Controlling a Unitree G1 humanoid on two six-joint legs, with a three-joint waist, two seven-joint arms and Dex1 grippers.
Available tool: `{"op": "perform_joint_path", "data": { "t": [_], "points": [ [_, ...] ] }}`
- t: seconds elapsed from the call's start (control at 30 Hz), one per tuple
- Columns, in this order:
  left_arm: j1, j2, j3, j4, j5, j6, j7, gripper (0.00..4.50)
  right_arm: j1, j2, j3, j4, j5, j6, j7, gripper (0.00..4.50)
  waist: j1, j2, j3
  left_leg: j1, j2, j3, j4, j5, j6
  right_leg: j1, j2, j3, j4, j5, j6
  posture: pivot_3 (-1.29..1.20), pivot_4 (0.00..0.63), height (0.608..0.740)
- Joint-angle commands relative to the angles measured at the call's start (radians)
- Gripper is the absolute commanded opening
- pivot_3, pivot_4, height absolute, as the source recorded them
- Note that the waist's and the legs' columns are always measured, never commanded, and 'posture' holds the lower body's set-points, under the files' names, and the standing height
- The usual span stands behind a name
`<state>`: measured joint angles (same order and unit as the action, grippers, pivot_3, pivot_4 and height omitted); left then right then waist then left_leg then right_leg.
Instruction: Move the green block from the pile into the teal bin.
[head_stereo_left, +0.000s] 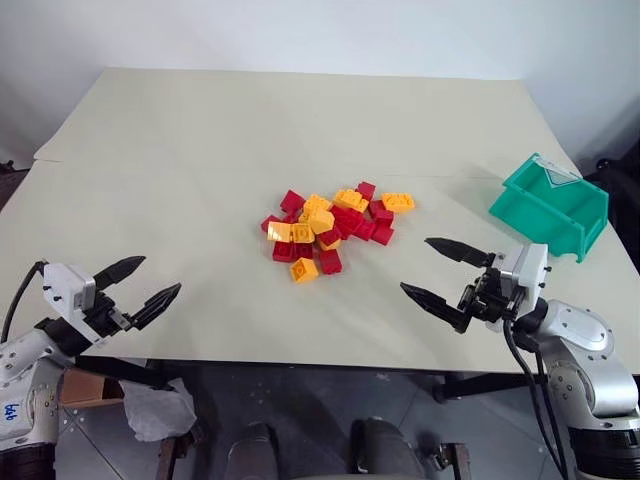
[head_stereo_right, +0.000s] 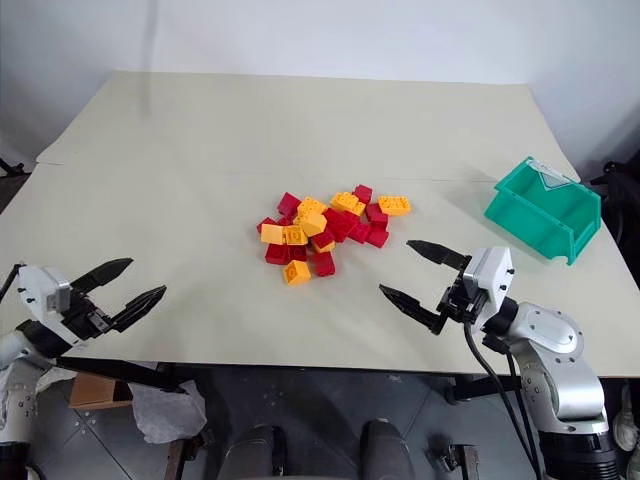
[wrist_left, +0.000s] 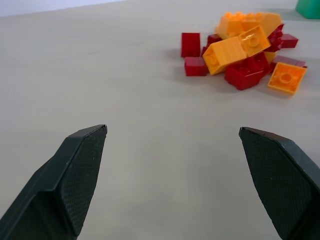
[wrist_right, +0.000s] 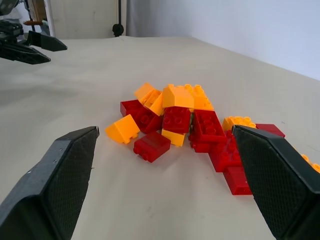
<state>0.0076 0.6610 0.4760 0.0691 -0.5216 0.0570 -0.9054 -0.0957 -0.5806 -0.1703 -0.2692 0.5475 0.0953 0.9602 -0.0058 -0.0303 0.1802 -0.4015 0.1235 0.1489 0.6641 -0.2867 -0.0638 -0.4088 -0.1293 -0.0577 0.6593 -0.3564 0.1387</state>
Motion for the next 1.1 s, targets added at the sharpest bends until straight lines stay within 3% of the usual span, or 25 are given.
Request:
{"op": "perform_joint_path", "data": {
  "t": [0.03, 0.13, 0.23, 0.6, 0.8, 1.1],
  "points": [
    [-0.01, -0.002, 0.001, -0.041, -0.02, 0.01, 0.007, 4.5, -0.003, -0.022, 0.001, -0.004, -0.035, -0.011, -0.004, 4.46, 0.002, 0.0, 0.0, 0.0, 0.0, 0.0, 0.0, 0.0, 0.0, 0.0, 0.0, 0.0, 0.0, 0.0, 0.0, 0.0, 0.15, 0.74],
    [-0.015, -0.004, -0.003, -0.054, -0.023, 0.018, 0.006, 4.5, -0.035, -0.011, 0.05, 0.005, -0.076, 0.003, -0.019, 4.46, 0.001, 0.0, 0.0, 0.0, 0.0, 0.0, 0.0, 0.0, 0.0, 0.0, 0.0, 0.0, 0.0, 0.0, 0.0, 0.0, 0.15, 0.74],
    [-0.008, -0.005, -0.007, -0.077, -0.027, 0.024, 0.001, 4.5, -0.046, -0.002, 0.095, -0.021, -0.053, 0.05, -0.003, 3.84, 0.001, 0.0, 0.0, 0.0, 0.0, 0.0, 0.0, 0.0, 0.0, 0.0, 0.0, 0.0, 0.0, 0.0, 0.0, 0.0, 0.15, 0.74],
    [0.032, -0.033, -0.005, -0.141, -0.044, 0.033, 0.002, 4.5, -0.25, 0.148, 0.373, 0.081, -0.23, 0.136, -0.091, 0.02, -0.004, 0.0, 0.0, 0.0, 0.0, 0.0, 0.0, 0.0, 0.0, -0.001, 0.0, 0.0, 0.0, 0.0, 0.0, 0.0, 0.15, 0.74],
    [0.035, -0.038, -0.019, -0.146, -0.038, 0.025, 0.005, 4.5, -0.474, 0.306, 0.497, 0.349, -0.374, 0.114, -0.144, 0.02, -0.025, 0.0, 0.0, -0.001, 0.001, 0.0, 0.002, 0.0, 0.0, -0.001, 0.0, -0.001, 0.001, 0.0, 0.0, 0.0, 0.15, 0.74],
    [0.033, -0.04, -0.047, -0.183, -0.044, 0.039, 0.004, 4.5, -0.781, 0.433, 0.462, 0.857, -0.5, -0.116, -0.239, 0.02, -0.033, 0.0, 0.0, -0.001, 0.001, 0.0, 0.0, 0.0, -0.001, -0.001, 0.0, -0.002, 0.004, 0.0, -0.001, 0.0, 0.15, 0.74]
  ]
}}
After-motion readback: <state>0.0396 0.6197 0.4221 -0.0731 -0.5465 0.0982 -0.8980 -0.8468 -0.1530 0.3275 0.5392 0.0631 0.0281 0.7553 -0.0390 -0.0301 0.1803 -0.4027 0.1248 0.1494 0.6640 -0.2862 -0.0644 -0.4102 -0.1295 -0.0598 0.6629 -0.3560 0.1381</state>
